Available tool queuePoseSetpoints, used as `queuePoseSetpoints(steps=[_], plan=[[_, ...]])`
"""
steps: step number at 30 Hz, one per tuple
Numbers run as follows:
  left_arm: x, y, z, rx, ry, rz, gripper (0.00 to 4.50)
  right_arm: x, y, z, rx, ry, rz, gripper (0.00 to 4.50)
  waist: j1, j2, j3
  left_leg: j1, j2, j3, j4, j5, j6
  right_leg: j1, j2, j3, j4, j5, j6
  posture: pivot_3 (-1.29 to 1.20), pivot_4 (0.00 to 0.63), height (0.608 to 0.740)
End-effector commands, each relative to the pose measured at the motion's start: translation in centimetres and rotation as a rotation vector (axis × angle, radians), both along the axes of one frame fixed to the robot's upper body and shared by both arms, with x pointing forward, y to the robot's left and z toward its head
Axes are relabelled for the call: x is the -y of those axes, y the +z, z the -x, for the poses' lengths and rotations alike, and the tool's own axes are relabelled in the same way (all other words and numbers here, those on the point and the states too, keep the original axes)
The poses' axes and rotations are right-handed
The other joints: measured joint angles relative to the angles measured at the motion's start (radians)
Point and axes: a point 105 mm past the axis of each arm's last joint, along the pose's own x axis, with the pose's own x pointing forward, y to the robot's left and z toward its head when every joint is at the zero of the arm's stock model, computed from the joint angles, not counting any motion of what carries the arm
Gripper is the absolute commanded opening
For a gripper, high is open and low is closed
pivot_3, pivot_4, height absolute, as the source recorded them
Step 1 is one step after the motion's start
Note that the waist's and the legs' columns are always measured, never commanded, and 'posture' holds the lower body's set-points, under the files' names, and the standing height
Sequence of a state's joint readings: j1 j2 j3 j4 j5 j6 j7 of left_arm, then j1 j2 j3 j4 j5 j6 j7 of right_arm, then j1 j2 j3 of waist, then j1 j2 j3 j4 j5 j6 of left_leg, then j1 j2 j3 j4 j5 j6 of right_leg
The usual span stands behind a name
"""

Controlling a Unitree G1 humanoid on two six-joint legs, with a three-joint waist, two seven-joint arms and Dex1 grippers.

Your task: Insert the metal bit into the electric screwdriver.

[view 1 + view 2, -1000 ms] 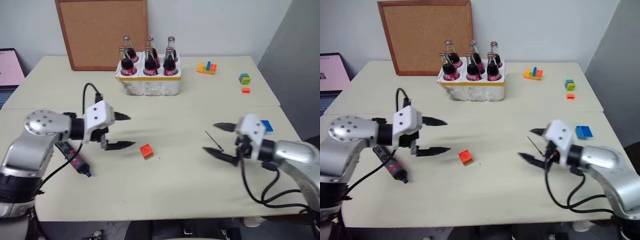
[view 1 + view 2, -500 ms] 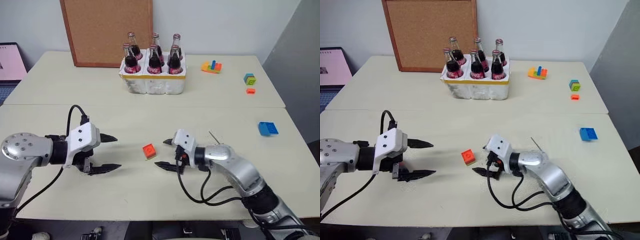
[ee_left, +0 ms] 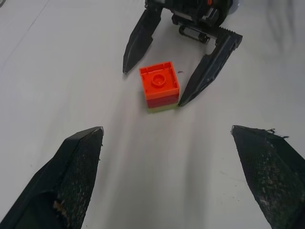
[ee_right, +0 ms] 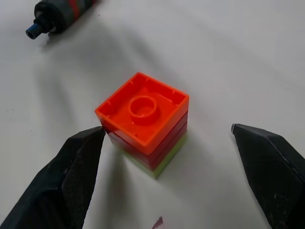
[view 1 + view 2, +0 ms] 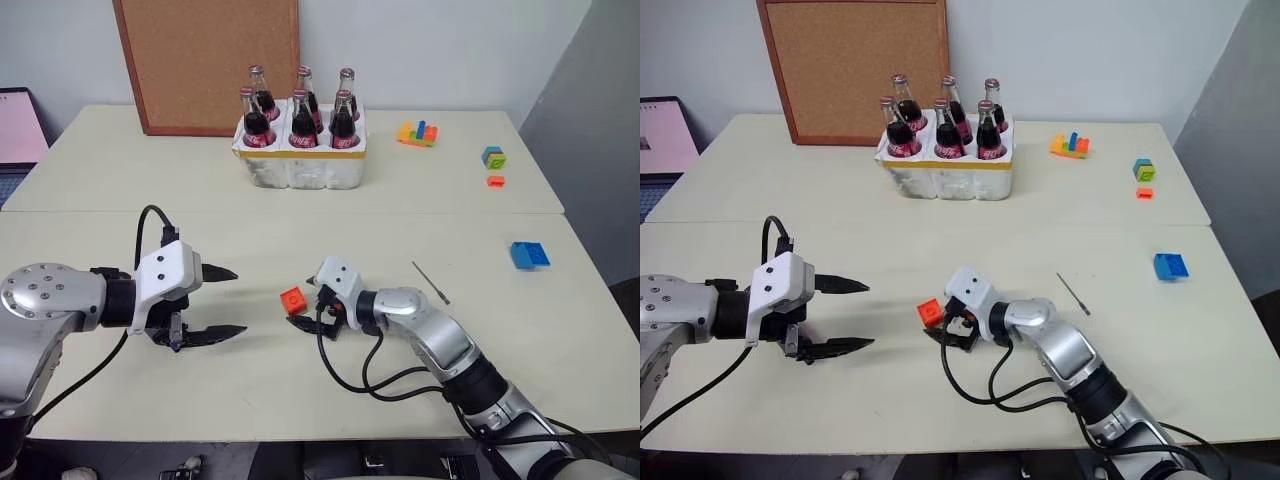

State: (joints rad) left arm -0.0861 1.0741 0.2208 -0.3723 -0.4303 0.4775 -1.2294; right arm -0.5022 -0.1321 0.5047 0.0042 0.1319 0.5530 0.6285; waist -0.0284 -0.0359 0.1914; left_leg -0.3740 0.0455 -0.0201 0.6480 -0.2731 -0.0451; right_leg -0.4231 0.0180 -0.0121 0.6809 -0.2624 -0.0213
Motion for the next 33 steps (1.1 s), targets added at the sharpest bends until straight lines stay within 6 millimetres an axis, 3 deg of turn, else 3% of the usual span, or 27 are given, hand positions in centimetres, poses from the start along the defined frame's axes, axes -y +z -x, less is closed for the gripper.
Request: queuePoseSetpoints(steps=[1, 10, 14, 18, 24, 30, 33], plan=[[0.4, 0.6, 0.0, 0.020, -0.019, -0.009, 4.50, -0.8, 1.3, -0.3, 0.050, 0.006, -0.039, 4.09, 0.000, 0.000, 0.000, 0.000, 0.000, 0.000, 0.000, 0.000, 0.000, 0.000, 0.000, 0.000, 0.000, 0.000, 0.000, 0.00, 0.150, 0.740], [0.7, 0.4, 0.0, 0.025, -0.029, 0.004, 4.50, -0.2, 1.9, 0.2, 0.076, 0.014, -0.052, 2.12, 0.000, 0.000, 0.000, 0.000, 0.000, 0.000, 0.000, 0.000, 0.000, 0.000, 0.000, 0.000, 0.000, 0.000, 0.000, 0.00, 0.150, 0.740], [1.9, 0.5, -0.3, 0.041, -0.064, 0.042, 4.50, 1.9, 3.4, -0.5, 0.126, -0.054, -0.064, 2.11, 0.003, 0.000, 0.000, 0.000, 0.000, 0.000, 0.000, 0.000, 0.000, 0.000, 0.000, 0.000, 0.000, 0.000, 0.000, 0.00, 0.150, 0.740], [4.9, 0.8, -0.7, 0.056, -0.156, 0.126, 4.50, 8.1, 5.3, -1.7, 0.195, -0.255, -0.046, 2.11, 0.018, 0.000, 0.000, -0.001, -0.001, -0.001, 0.001, 0.000, 0.000, 0.000, -0.002, -0.001, 0.000, 0.000, 0.000, 0.00, 0.150, 0.740], [10.2, 0.9, -1.6, 0.079, -0.288, 0.242, 4.50, 18.8, 5.8, -3.7, 0.269, -0.646, 0.067, 2.11, 0.028, 0.000, 0.000, -0.006, -0.006, 0.001, 0.010, 0.000, 0.000, 0.002, -0.002, 0.000, 0.000, 0.001, 0.001, 0.00, 0.150, 0.740], [14.3, 1.2, -3.0, 0.138, -0.338, 0.347, 4.50, 26.3, 6.0, -6.7, 0.292, -0.959, 0.108, 2.11, 0.012, 0.000, 0.000, -0.006, -0.005, 0.001, 0.013, 0.000, 0.000, 0.002, -0.001, 0.001, 0.001, 0.003, -0.001, 0.00, 0.150, 0.740], [16.2, 1.7, -3.7, 0.166, -0.355, 0.399, 4.50, 29.0, 6.2, -8.4, 0.269, -1.088, 0.079, 2.11, 0.011, 0.000, 0.000, -0.006, -0.006, 0.001, 0.014, 0.000, 0.001, 0.002, 0.000, 0.001, 0.002, 0.006, -0.002, 0.00, 0.150, 0.740]])
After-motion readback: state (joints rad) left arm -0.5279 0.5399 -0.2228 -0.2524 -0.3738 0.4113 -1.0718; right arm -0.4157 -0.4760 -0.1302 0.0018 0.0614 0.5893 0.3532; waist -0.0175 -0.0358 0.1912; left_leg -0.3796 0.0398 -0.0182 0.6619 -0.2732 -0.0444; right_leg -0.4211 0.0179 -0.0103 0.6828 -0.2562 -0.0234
